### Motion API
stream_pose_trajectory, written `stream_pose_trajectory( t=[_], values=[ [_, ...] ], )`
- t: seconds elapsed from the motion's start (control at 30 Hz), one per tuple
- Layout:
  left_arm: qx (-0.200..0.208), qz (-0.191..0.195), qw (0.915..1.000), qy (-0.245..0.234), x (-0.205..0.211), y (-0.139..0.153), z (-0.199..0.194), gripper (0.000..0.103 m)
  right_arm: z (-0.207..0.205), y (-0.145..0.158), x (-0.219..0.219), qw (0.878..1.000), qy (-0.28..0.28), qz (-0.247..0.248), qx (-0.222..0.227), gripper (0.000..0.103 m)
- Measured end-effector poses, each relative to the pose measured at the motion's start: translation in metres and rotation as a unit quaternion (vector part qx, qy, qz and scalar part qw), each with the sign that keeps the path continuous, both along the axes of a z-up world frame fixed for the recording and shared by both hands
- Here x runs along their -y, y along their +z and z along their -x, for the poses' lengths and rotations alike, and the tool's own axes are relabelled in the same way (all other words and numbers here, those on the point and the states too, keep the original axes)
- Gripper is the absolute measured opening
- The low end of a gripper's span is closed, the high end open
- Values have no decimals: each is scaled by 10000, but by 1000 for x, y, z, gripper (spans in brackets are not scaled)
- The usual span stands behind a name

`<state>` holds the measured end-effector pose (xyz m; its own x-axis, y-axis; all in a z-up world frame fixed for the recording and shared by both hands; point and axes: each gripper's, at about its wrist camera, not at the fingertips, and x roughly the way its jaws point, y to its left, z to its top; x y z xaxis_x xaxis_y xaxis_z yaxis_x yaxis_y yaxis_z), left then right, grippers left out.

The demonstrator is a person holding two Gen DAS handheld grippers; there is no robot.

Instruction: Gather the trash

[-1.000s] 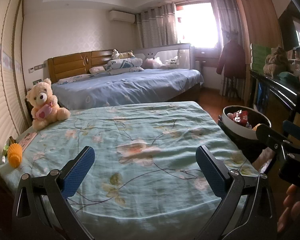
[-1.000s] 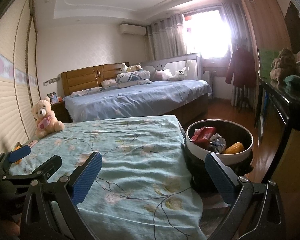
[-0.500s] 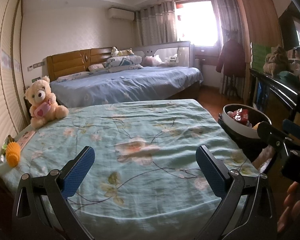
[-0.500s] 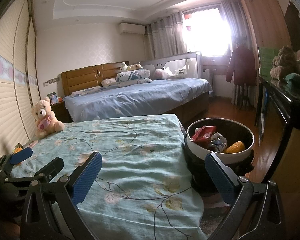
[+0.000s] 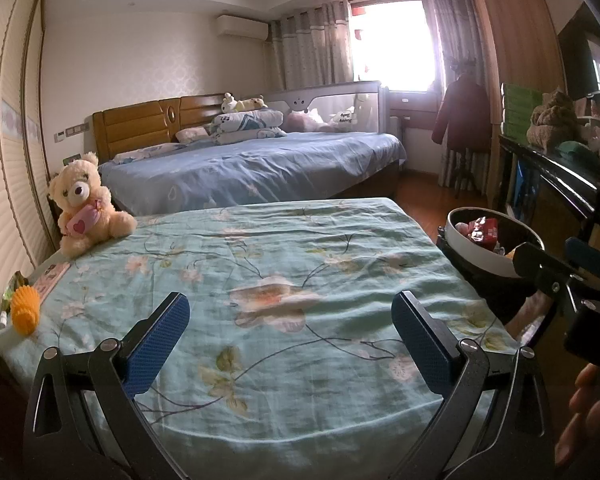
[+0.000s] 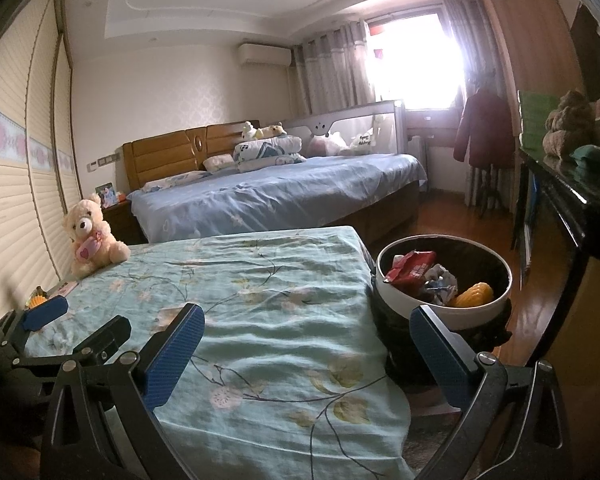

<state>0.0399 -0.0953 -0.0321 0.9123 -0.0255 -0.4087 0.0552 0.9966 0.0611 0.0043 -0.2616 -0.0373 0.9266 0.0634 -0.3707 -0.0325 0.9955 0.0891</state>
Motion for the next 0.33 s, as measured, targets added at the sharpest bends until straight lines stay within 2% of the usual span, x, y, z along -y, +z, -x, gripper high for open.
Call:
stream_pose_trajectory(
  t=[0.33],
  values=[
    [-114, 9, 9999, -73, -7, -1, -13, 103, -11, 0, 0, 9999, 3, -37, -154, 103]
  ],
)
